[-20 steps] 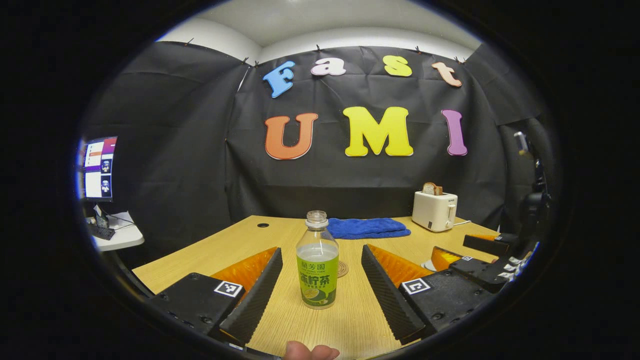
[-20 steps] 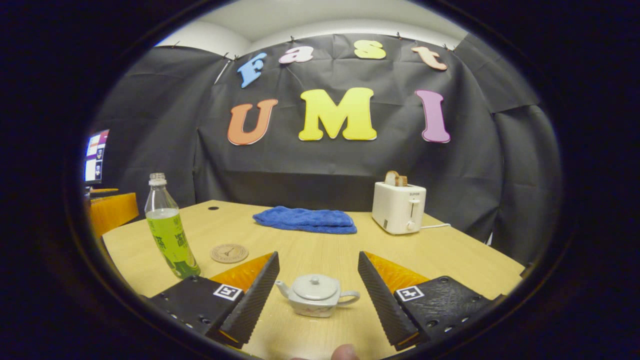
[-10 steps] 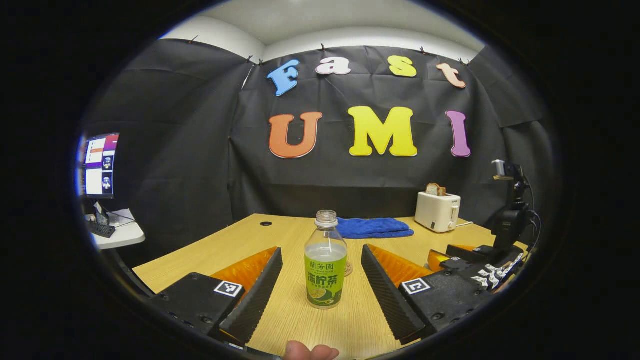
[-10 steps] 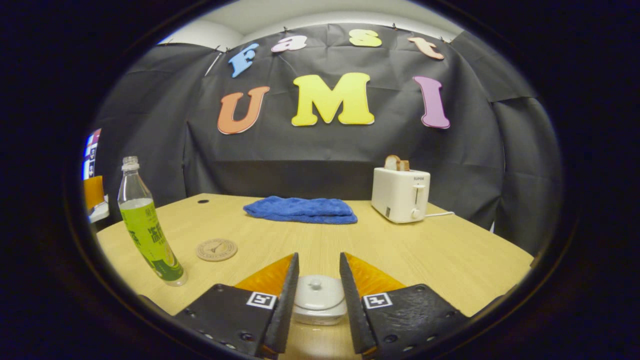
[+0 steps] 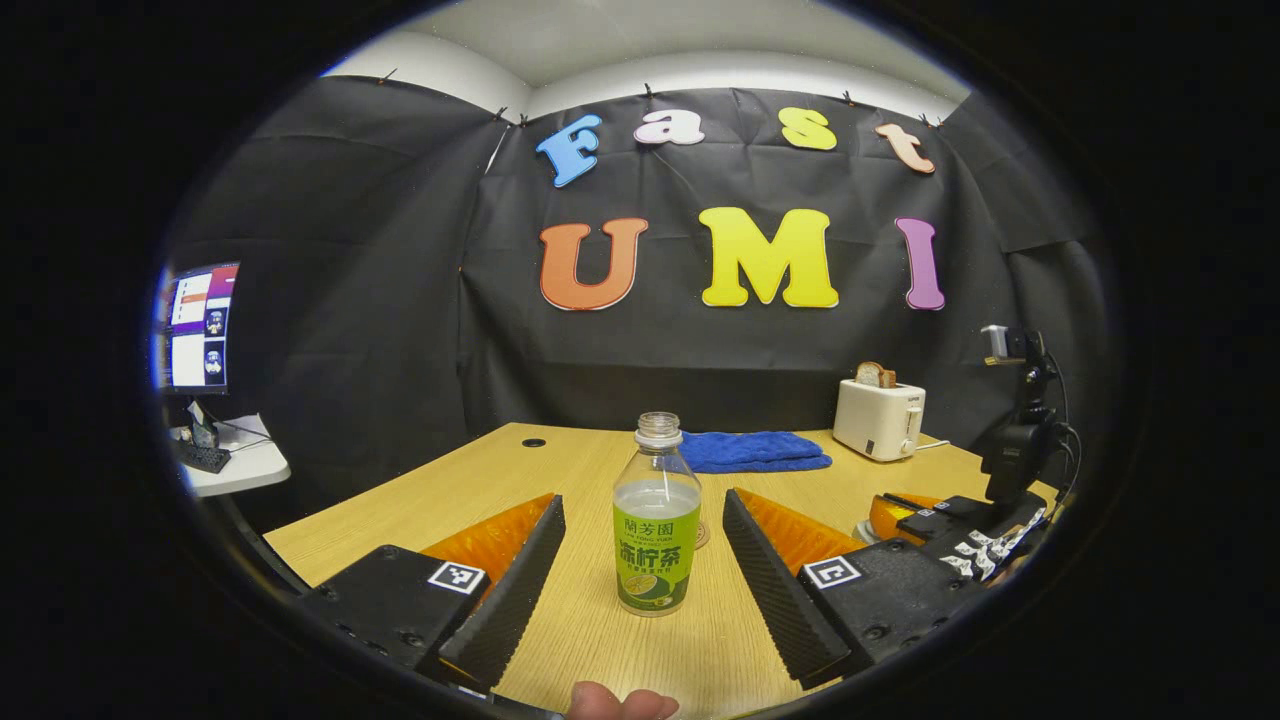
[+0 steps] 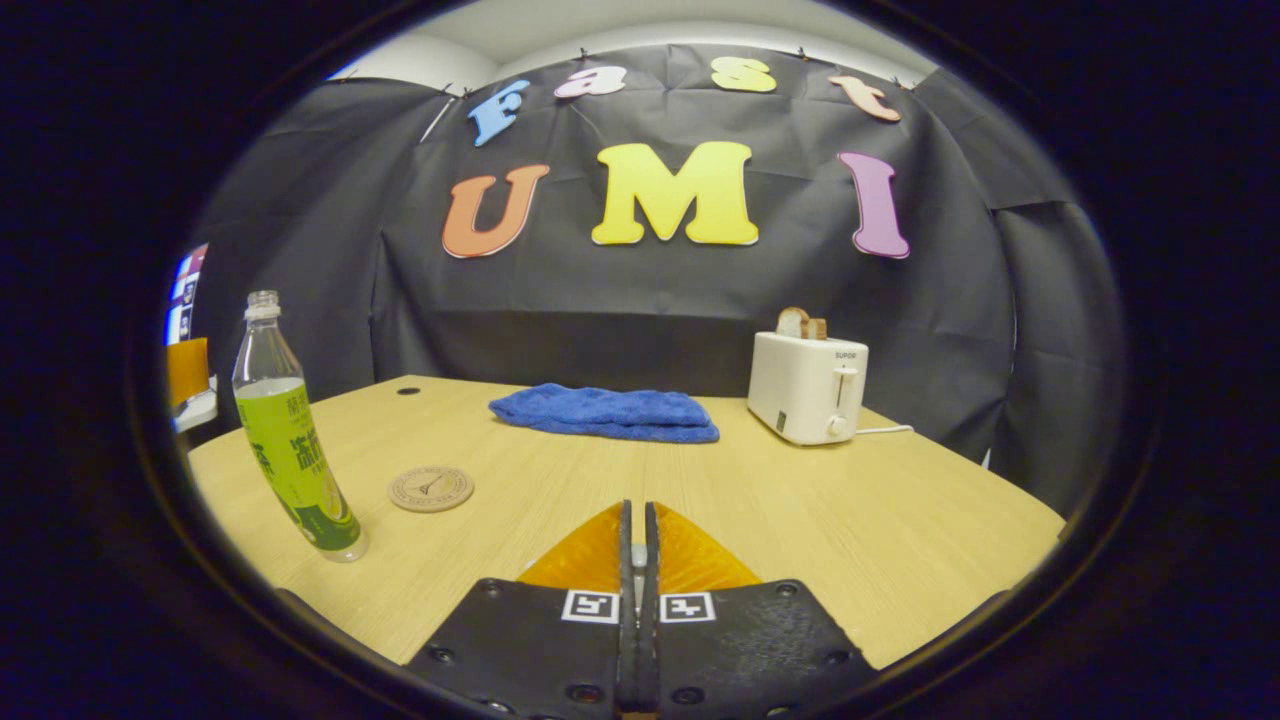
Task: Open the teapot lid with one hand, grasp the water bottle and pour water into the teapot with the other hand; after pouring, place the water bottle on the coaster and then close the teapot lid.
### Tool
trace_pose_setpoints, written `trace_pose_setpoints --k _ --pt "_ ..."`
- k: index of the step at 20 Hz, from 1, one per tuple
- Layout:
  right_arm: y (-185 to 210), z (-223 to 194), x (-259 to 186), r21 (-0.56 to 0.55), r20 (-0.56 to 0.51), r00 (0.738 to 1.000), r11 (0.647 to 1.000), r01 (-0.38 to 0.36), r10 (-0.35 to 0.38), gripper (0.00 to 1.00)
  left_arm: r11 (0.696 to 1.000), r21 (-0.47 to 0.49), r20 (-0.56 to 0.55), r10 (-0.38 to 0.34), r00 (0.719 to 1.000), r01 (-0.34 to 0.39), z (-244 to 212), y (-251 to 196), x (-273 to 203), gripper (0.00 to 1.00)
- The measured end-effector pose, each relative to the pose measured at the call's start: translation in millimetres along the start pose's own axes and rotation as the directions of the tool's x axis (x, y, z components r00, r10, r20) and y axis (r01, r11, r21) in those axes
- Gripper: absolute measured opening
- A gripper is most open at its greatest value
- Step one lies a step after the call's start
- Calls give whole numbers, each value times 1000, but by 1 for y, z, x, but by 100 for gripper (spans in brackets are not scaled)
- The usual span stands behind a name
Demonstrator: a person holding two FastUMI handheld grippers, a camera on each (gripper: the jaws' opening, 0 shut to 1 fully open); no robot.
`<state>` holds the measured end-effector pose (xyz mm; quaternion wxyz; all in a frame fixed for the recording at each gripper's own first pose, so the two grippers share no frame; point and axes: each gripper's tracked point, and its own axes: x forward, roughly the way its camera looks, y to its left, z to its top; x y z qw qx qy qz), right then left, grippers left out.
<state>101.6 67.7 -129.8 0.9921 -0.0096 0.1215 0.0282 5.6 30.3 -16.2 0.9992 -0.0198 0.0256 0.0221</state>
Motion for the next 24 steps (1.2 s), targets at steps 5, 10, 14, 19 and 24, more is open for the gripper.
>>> trace_pose_setpoints --k 5,10,14,19,24 --pt "1 18 -5 -12 50 999 1000 -19 20 0 1000 -11 -11 1 1000 -1 -3 1 1 99" --pt "3 38 -27 -30 70 994 997 -78 80 0 1000 3 -34 12 999 -12 -14 4 6 99" --pt "-7 59 -54 -47 90 990 994 -102 106 0 999 34 -81 16 997 -13 -35 4 16 99" --pt "-15 74 -72 -44 105 988 993 -108 112 0 1000 4 -126 6 992 -5 -58 0 32 99" --pt "-16 79 -74 -50 105 988 993 -109 114 0 1000 11 -174 0 985 2 -80 -1 53 100"
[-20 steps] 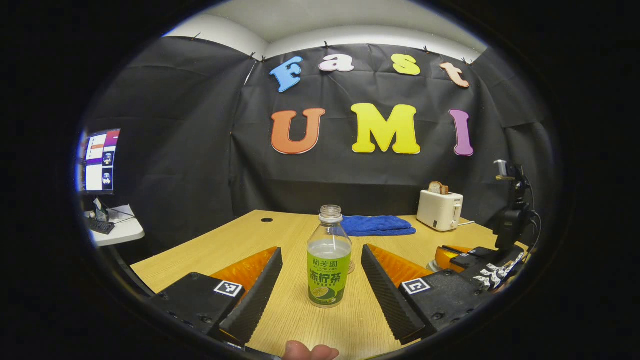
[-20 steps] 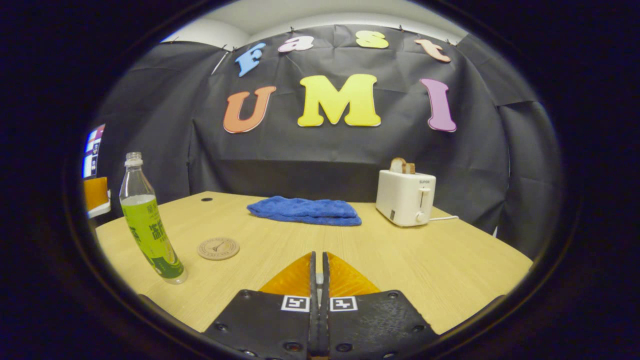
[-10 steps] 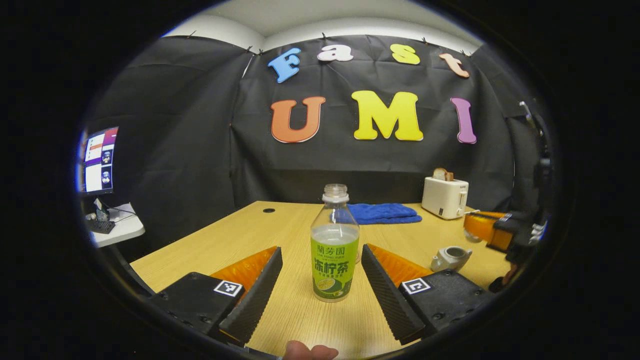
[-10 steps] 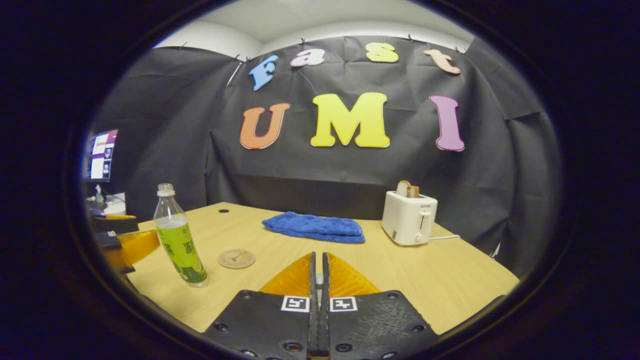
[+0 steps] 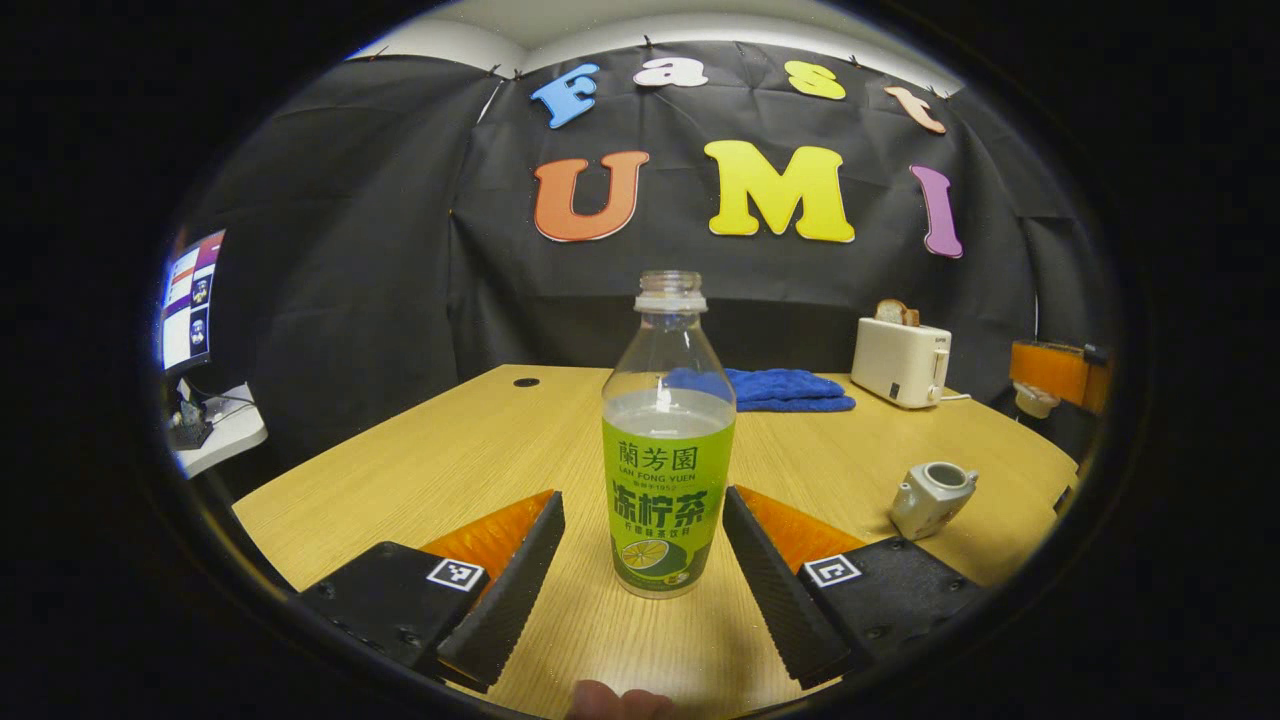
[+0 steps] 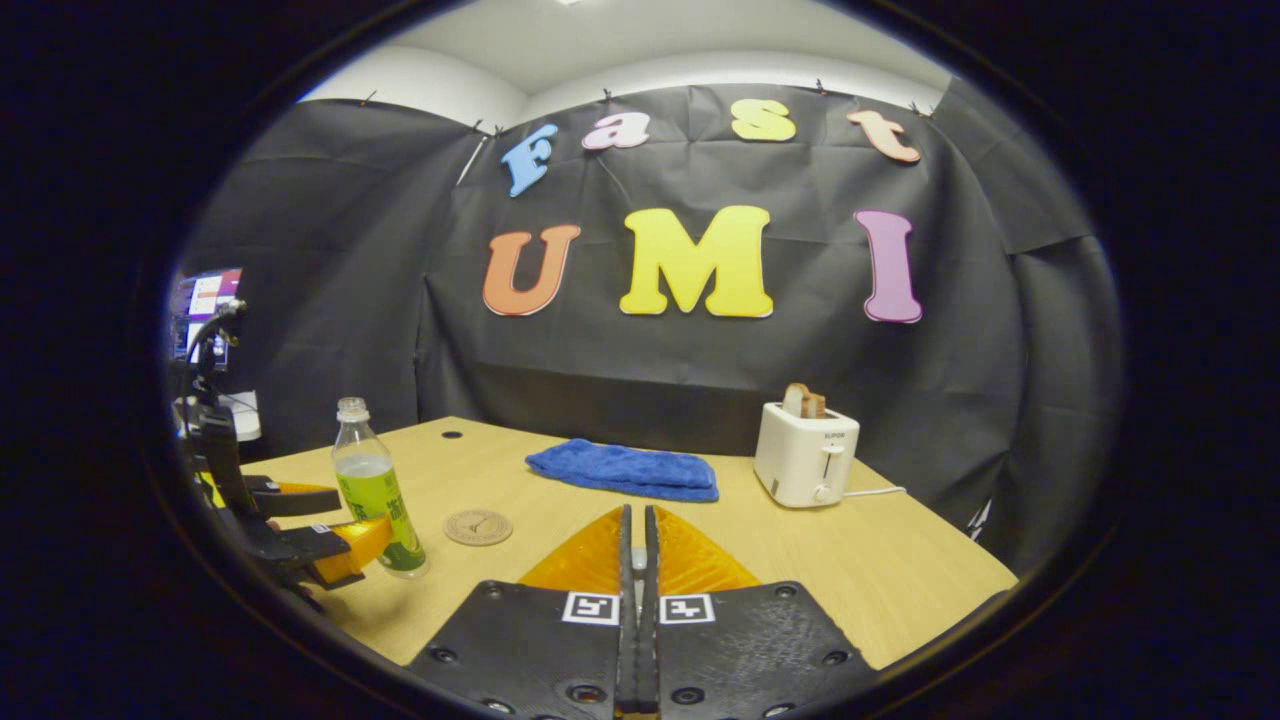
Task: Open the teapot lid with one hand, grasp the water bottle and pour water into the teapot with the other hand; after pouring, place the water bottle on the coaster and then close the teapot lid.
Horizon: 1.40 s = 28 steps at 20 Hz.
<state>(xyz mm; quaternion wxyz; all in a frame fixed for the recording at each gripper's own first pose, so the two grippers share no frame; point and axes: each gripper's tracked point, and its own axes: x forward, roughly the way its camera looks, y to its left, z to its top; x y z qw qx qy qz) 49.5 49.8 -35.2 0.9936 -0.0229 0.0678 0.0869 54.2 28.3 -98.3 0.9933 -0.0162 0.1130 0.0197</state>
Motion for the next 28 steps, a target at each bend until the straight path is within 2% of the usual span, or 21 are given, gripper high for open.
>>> trace_pose_setpoints --k 11,12,15,19,22,24,28 --pt "2 -1 7 -10 -21 1000 1000 -13 12 0 999 -38 -77 -15 997 12 -18 -2 24 99" --pt "1 -2 7 -12 -22 1000 1000 -13 13 0 999 -41 -78 -14 997 11 -18 -2 23 97" --pt "1 0 6 -13 -19 1000 1000 -15 15 0 1000 -30 -80 -8 997 5 -18 -2 23 81" --pt "-5 3 4 -19 -10 1000 1000 -11 11 0 1000 -5 -94 -7 996 6 -17 -3 20 77" --pt "-12 3 3 -17 -11 1000 1000 -12 12 0 998 57 -75 -6 997 10 -4 -6 14 76" --pt "-19 0 1 -23 -15 1000 1000 -8 8 0 991 133 -60 8 998 0 6 -7 8 75" --pt "-40 -4 -3 -23 -26 1000 1000 -2 1 0 953 301 -29 42 999 -31 22 -7 -3 75"
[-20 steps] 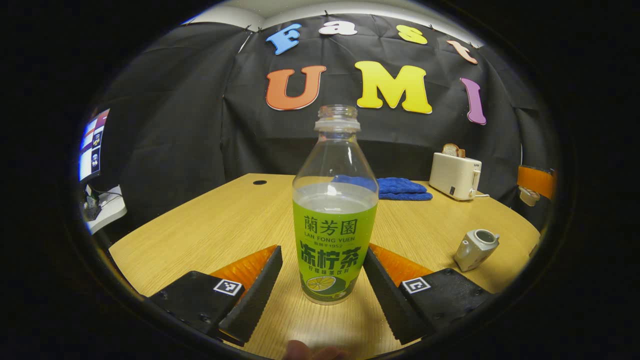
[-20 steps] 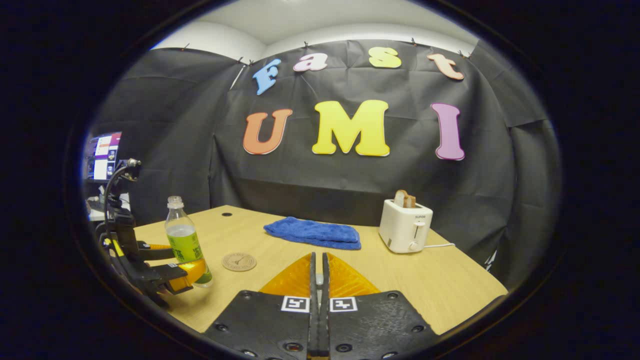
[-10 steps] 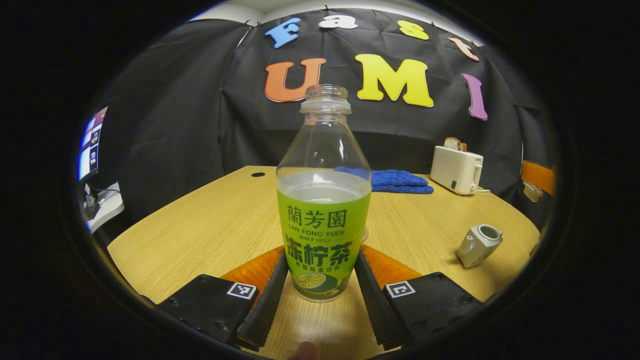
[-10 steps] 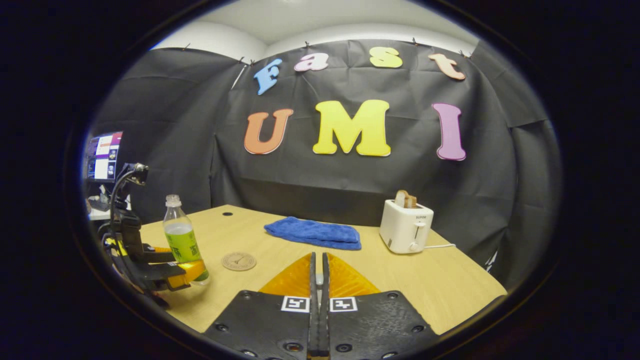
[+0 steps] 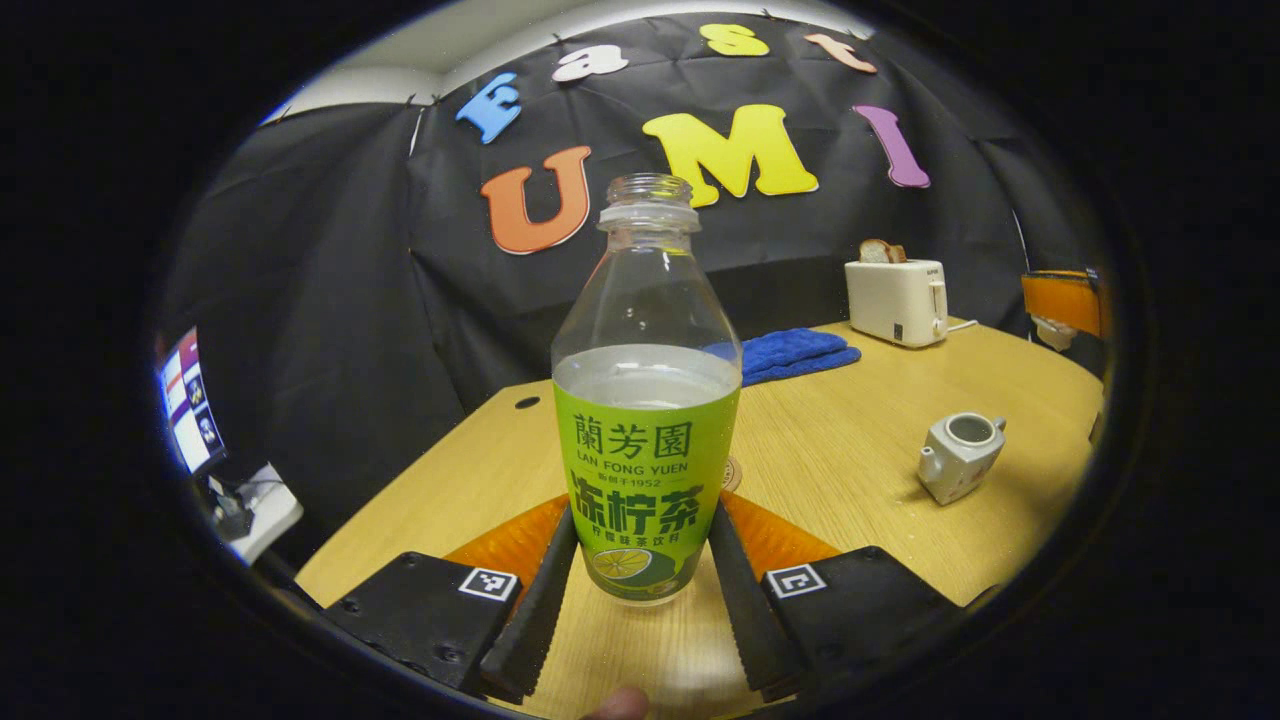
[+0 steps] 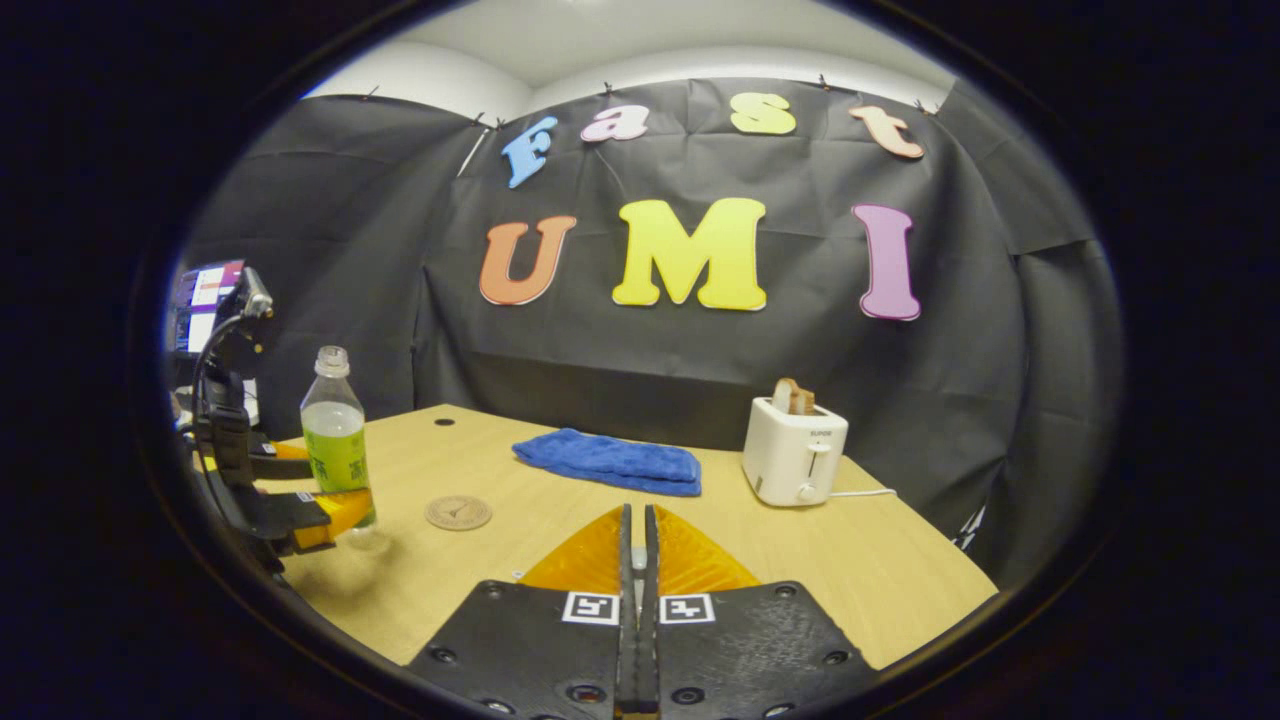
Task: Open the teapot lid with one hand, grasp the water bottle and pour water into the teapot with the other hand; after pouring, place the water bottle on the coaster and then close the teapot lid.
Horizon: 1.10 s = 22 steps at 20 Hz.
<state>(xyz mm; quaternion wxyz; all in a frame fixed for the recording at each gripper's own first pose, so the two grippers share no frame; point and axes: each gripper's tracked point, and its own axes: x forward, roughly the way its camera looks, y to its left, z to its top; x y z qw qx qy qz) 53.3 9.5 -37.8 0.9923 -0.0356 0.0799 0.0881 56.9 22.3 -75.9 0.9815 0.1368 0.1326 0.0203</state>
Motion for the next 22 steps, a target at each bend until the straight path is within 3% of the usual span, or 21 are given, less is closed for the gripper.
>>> trace_pose_setpoints --k 5,9,13,16,20,22 --pt "-34 -7 -6 28 -7 999 999 32 -31 0 982 188 -24 9 1000 -4 8 -12 -5 75" --pt "-59 -15 -10 39 -14 999 998 50 -50 0 924 382 -52 33 998 -11 12 -19 -4 75" --pt "-84 -26 -13 30 -28 997 997 71 -70 0 828 561 -45 62 997 -26 22 -28 -2 74" --pt "-97 -36 -14 42 -39 996 996 78 -76 0 721 693 -38 78 996 -30 28 -37 1 74" --pt "-105 -43 -16 51 -51 996 996 77 -74 0 640 768 -55 63 996 2 30 -54 4 74" --pt "-111 -44 -17 51 -48 996 995 81 -78 0 583 812 -73 78 994 13 30 -57 2 74"
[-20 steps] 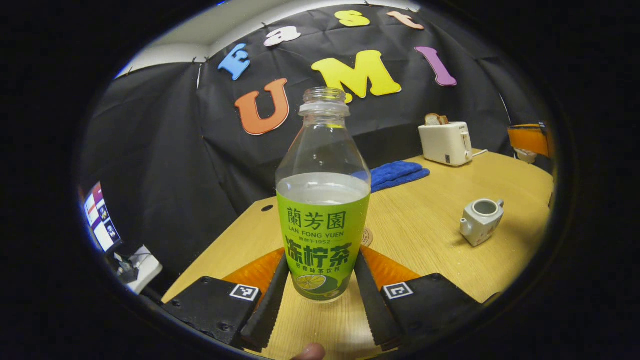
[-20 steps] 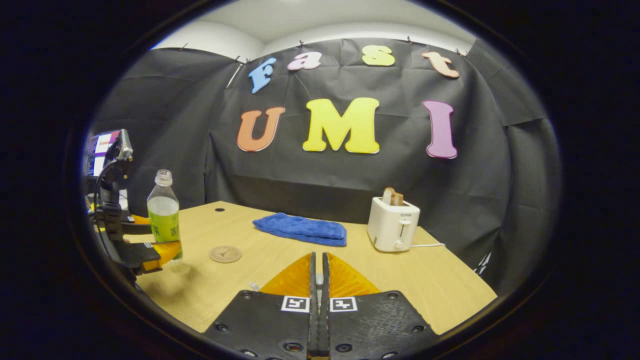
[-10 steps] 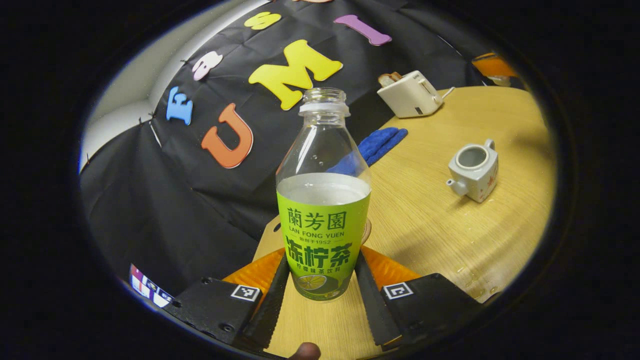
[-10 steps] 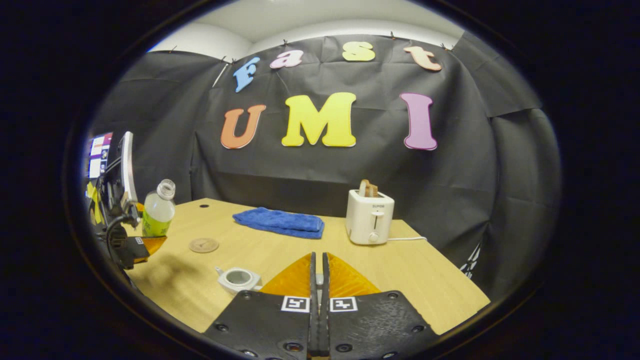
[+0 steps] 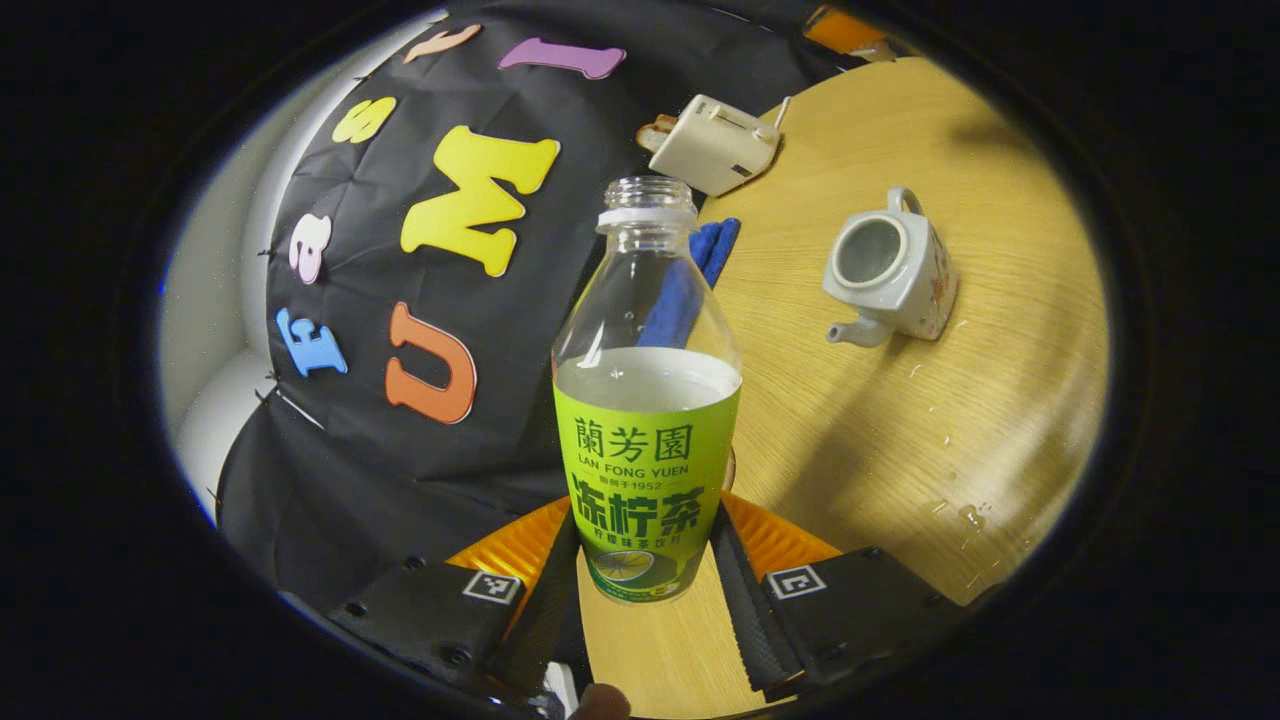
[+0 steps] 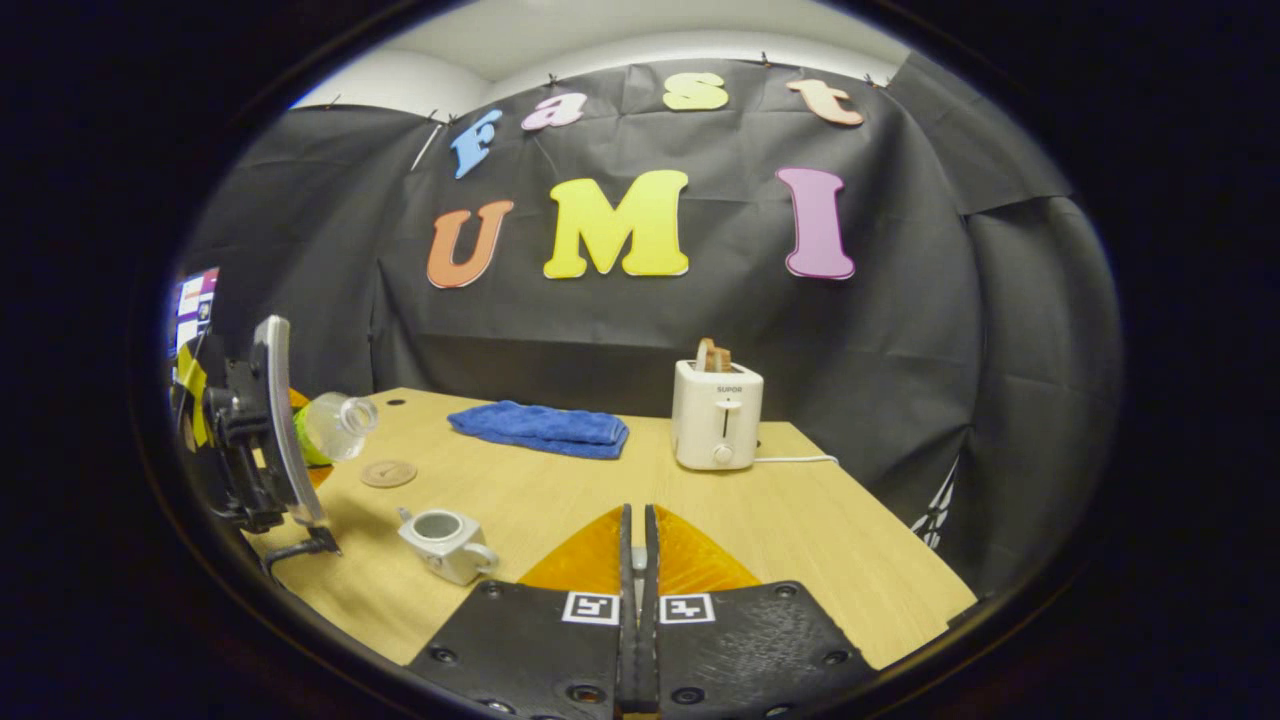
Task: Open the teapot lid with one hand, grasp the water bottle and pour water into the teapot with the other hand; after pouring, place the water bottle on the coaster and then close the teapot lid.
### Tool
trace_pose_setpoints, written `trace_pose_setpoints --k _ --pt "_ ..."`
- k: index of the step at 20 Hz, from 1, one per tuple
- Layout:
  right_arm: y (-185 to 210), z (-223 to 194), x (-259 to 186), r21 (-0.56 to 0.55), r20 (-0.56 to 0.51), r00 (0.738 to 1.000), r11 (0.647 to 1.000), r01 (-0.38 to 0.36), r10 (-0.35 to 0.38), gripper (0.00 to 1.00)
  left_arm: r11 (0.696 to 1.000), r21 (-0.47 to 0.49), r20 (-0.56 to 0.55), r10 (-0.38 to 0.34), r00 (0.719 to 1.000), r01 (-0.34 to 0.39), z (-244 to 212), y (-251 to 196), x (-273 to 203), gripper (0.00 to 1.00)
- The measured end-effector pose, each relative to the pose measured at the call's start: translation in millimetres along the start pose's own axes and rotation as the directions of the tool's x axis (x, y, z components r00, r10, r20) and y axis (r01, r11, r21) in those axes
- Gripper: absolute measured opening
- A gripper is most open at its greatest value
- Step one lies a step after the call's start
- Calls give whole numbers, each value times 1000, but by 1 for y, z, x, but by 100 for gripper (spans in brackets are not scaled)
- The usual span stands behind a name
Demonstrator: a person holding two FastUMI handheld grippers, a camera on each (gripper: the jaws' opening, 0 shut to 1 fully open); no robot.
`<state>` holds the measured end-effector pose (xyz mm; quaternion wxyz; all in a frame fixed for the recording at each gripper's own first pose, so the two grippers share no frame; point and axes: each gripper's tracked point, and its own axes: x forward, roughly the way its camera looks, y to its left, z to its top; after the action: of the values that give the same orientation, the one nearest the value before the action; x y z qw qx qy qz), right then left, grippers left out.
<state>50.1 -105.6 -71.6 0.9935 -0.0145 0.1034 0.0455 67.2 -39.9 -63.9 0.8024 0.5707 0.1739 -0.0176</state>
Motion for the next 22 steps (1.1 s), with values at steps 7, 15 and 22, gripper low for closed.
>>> trace_pose_setpoints --k 7,15,22 --pt "-8 -8 -2 0 -10 1000 1000 -3 3 0 969 247 -39 26 999 -15 9 0 7 74" --pt "-17 -14 -2 19 -13 1000 1000 0 0 0 893 448 -45 69 997 -42 14 3 14 74" --pt "-17 -20 0 31 -21 1000 999 -10 11 0 822 562 -20 126 992 -93 29 12 10 74"
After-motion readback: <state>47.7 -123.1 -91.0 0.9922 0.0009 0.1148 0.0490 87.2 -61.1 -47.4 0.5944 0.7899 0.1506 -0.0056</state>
